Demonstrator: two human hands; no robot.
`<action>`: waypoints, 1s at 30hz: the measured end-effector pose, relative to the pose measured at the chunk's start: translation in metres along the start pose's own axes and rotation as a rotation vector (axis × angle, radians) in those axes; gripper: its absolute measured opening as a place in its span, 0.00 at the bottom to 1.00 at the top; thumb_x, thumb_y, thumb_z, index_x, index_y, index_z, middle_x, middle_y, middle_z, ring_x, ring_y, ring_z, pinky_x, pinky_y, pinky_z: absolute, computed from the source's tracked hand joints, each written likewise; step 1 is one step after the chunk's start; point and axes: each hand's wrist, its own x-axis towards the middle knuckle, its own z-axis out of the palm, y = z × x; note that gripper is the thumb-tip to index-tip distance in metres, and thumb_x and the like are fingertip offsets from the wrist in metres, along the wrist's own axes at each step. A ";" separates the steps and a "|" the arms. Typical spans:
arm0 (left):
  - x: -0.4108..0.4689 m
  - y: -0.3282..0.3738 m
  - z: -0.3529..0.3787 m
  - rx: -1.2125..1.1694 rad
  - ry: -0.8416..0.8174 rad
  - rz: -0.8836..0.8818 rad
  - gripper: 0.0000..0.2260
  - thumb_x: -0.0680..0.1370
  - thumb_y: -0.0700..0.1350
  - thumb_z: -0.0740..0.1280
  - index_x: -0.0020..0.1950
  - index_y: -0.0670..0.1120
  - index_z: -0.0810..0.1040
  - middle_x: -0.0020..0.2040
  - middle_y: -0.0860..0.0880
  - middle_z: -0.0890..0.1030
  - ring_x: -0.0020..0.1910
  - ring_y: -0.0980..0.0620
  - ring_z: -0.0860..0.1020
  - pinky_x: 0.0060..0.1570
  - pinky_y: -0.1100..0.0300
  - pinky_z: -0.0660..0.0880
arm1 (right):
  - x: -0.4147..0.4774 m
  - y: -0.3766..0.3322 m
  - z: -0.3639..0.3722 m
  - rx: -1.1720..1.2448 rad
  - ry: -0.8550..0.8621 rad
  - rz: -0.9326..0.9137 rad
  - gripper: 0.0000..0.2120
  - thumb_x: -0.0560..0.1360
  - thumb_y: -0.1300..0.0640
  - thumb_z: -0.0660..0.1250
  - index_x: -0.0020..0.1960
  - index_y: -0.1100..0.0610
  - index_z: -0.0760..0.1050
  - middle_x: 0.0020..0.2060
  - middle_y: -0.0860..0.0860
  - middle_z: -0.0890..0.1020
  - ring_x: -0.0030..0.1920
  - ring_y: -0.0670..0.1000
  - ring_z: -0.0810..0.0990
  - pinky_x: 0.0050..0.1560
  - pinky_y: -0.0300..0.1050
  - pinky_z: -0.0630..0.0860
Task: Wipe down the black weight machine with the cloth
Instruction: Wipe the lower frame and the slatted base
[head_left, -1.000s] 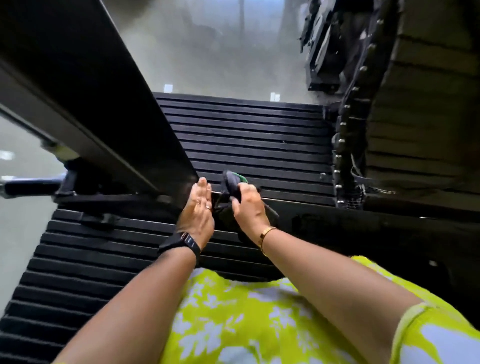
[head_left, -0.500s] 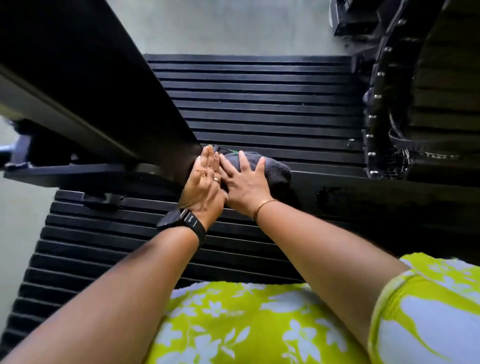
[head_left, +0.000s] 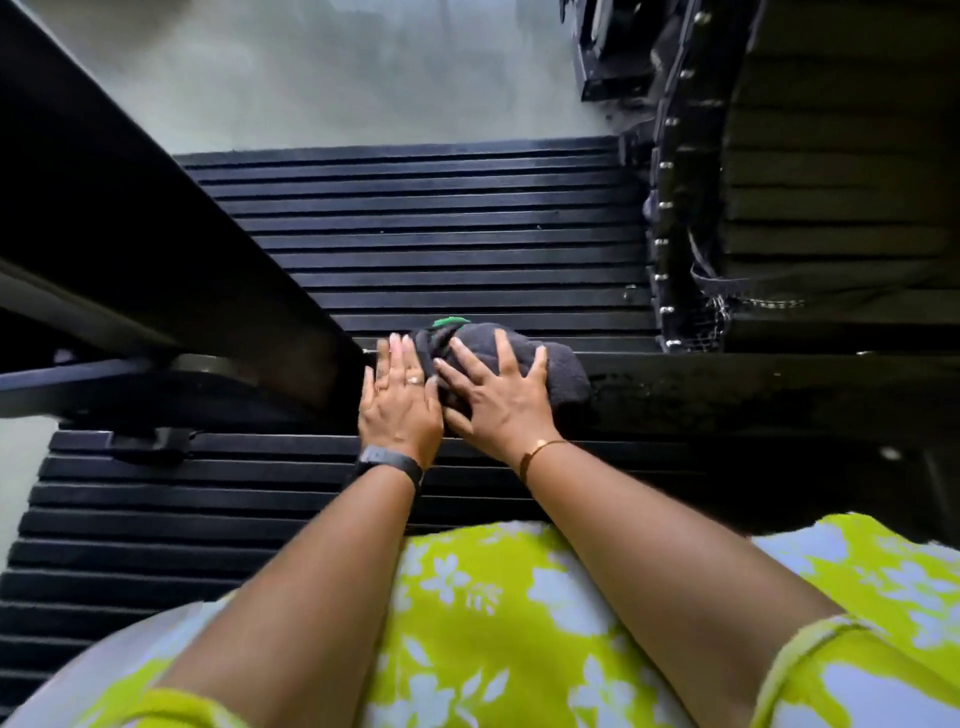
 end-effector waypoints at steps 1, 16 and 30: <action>-0.006 0.005 0.012 -0.049 -0.013 -0.026 0.33 0.77 0.56 0.35 0.79 0.40 0.47 0.80 0.42 0.48 0.79 0.46 0.46 0.75 0.51 0.44 | -0.009 0.015 0.002 0.001 0.009 0.033 0.30 0.78 0.32 0.44 0.77 0.38 0.42 0.78 0.40 0.42 0.77 0.61 0.38 0.66 0.78 0.43; 0.002 -0.007 0.035 0.007 -0.083 0.021 0.35 0.73 0.52 0.39 0.80 0.46 0.43 0.80 0.46 0.40 0.79 0.51 0.41 0.72 0.59 0.38 | -0.034 -0.016 0.022 0.067 0.040 -0.038 0.31 0.79 0.42 0.54 0.78 0.42 0.45 0.79 0.44 0.45 0.77 0.61 0.40 0.69 0.70 0.45; 0.014 0.063 0.028 0.005 -0.006 0.366 0.25 0.84 0.50 0.47 0.80 0.49 0.44 0.80 0.51 0.44 0.78 0.54 0.42 0.74 0.53 0.35 | -0.067 0.085 0.021 0.140 0.161 0.654 0.31 0.77 0.35 0.50 0.78 0.41 0.52 0.78 0.45 0.51 0.77 0.60 0.45 0.71 0.69 0.50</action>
